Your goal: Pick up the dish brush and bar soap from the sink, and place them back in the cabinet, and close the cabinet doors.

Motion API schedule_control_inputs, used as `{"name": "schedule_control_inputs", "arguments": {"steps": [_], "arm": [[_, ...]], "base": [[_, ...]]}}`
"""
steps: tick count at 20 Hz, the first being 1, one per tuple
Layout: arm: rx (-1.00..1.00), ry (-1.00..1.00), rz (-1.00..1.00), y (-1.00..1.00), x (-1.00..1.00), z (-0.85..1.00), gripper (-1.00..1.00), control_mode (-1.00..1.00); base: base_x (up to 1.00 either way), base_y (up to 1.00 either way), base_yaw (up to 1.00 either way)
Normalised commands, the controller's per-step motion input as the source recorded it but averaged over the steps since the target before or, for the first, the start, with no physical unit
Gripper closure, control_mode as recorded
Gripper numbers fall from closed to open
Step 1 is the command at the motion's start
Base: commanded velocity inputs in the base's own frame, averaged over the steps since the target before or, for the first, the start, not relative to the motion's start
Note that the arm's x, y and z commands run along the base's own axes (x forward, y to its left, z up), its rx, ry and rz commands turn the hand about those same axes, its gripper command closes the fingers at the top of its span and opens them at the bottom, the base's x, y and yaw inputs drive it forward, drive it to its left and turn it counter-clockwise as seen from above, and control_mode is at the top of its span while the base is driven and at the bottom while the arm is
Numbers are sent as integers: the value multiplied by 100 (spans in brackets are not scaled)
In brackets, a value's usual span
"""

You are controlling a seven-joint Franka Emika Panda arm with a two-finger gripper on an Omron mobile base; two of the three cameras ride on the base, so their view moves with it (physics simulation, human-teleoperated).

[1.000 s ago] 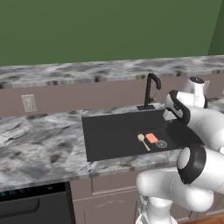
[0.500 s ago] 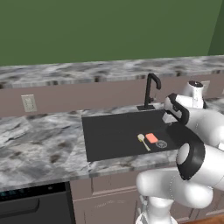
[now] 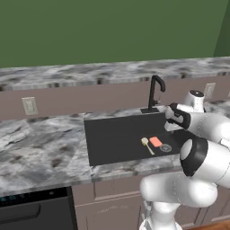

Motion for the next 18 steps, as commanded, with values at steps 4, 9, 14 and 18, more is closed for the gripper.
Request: {"name": "schedule_control_inputs", "arguments": {"steps": [4,9,14,18], "arm": [[0,0,0,0,13,-31,-100,-100],[0,0,0,0,12,-27,-100,-100],[0,0,0,0,15,-22,-100,-100],[0,0,0,0,18,-19,-100,-100]], "base": [[0,0,0],[0,0,0],[0,0,0],[0,0,0]]}}
